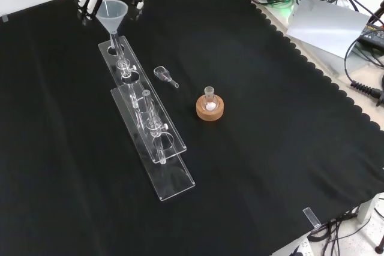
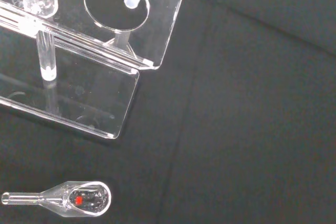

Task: Put the funnel back on the funnel stand.

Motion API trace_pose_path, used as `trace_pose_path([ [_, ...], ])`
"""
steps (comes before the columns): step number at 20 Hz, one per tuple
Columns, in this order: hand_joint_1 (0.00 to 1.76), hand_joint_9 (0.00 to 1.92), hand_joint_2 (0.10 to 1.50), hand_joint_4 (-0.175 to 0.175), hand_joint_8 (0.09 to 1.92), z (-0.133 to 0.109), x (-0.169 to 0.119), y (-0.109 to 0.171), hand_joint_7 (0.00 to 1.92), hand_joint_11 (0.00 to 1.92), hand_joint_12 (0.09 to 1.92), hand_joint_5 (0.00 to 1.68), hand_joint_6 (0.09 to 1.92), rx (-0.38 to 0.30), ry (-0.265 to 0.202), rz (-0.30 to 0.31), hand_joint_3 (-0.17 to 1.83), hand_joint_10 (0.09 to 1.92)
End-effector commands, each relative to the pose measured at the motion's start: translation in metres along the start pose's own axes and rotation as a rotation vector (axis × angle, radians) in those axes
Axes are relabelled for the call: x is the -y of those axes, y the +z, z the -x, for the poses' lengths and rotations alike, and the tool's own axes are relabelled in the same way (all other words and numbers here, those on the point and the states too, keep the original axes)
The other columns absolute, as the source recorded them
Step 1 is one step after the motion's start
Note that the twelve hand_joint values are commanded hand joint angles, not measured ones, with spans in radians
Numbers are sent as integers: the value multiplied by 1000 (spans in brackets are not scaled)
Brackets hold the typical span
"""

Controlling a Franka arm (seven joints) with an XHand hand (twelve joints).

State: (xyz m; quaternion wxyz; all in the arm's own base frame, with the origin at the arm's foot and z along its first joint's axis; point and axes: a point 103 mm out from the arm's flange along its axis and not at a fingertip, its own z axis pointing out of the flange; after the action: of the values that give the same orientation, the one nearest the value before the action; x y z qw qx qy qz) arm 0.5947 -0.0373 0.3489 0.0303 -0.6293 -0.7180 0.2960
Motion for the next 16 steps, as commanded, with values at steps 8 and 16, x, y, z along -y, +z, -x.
trace_pose_path([
  [8,776,806,726,-14,629,-10,-11,11,333,529,1332,585,162,-40,-21,-22,650,491],
  [16,774,795,725,-23,628,-11,-22,20,312,526,1333,551,152,7,3,-49,649,487],
])
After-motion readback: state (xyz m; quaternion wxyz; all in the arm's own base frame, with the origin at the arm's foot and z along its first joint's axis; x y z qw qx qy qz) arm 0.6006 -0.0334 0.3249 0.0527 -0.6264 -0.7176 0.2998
